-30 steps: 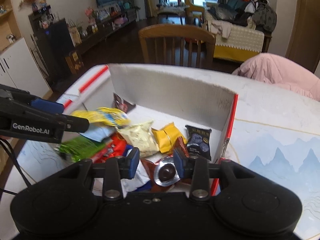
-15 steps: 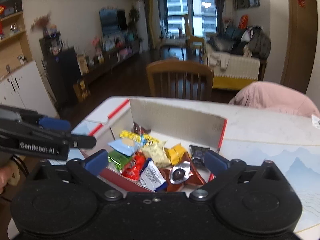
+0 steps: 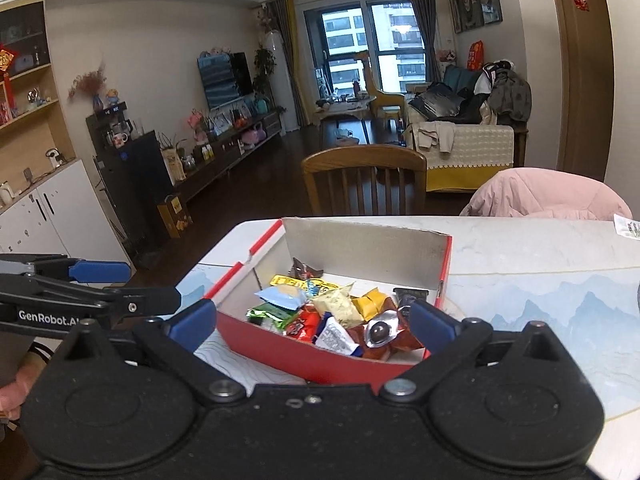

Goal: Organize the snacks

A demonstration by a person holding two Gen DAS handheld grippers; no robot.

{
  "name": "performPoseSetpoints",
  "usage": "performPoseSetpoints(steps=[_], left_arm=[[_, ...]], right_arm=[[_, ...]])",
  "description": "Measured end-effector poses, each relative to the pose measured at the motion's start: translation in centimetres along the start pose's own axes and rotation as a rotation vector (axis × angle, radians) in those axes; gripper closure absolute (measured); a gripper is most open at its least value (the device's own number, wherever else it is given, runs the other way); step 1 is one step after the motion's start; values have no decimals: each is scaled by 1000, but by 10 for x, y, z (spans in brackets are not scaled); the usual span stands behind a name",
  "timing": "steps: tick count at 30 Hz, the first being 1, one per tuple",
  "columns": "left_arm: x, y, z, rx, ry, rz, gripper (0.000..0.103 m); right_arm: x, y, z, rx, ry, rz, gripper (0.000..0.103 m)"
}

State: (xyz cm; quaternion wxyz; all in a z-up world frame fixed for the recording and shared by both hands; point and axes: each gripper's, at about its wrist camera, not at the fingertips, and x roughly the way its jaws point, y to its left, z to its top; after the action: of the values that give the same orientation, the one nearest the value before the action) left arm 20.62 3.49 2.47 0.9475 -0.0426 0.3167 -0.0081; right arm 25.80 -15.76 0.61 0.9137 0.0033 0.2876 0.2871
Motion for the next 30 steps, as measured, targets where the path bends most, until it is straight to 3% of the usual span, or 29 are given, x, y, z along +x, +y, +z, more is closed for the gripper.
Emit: performPoseSetpoints(steps=[12, 30], left_arm=[[-29, 9, -8, -67, -42, -10, 2], [-51, -1, -8, -64, -90, -21, 2]], right_arm=[[-20, 15, -9, 1, -32, -9, 0], [-33, 20, -12, 21, -52, -17, 0]])
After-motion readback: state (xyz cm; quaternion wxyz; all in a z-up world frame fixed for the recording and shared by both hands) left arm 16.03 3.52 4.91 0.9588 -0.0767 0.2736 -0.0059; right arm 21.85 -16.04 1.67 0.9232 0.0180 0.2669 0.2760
